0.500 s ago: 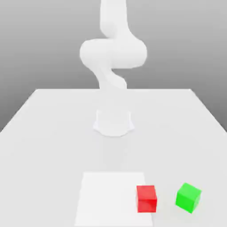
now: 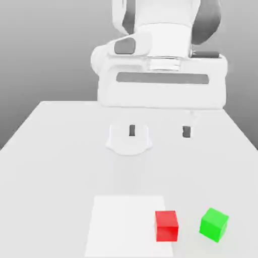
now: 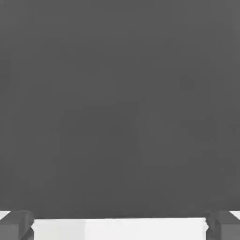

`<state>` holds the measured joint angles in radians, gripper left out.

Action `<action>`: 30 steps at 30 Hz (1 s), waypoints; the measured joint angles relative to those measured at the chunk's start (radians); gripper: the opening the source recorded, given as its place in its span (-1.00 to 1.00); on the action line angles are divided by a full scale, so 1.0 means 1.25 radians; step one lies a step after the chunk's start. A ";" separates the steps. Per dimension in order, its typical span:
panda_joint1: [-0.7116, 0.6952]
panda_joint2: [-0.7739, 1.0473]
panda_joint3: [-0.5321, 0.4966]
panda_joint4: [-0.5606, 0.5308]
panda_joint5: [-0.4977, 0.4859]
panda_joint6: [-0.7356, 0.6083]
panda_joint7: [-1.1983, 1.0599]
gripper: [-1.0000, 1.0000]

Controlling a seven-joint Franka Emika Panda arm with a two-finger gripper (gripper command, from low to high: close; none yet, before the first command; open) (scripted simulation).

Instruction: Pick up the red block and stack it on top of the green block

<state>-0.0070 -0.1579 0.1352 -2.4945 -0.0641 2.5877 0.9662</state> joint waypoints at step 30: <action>0.121 0.217 0.080 -0.030 0.011 0.043 0.025 -1.00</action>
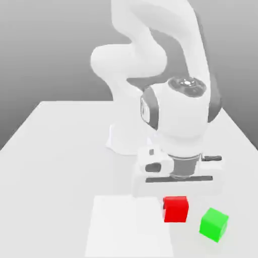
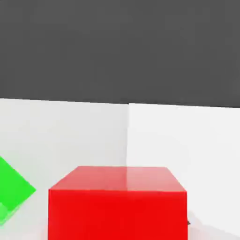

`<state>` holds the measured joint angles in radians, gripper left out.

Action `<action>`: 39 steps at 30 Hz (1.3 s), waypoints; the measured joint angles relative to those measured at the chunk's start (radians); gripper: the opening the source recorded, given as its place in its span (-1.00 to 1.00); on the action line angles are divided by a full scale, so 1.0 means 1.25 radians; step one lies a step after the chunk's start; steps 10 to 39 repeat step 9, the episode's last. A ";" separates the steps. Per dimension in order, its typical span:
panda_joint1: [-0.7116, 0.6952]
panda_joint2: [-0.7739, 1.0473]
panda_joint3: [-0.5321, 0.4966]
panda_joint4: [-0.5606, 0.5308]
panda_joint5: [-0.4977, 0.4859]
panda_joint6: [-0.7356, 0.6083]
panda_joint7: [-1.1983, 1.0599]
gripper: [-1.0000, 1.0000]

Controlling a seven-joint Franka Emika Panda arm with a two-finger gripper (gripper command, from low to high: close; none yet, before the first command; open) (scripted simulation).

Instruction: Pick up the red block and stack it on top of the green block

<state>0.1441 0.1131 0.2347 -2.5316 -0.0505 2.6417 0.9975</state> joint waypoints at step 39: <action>0.064 0.113 -0.008 0.028 -0.076 0.080 0.049 1.00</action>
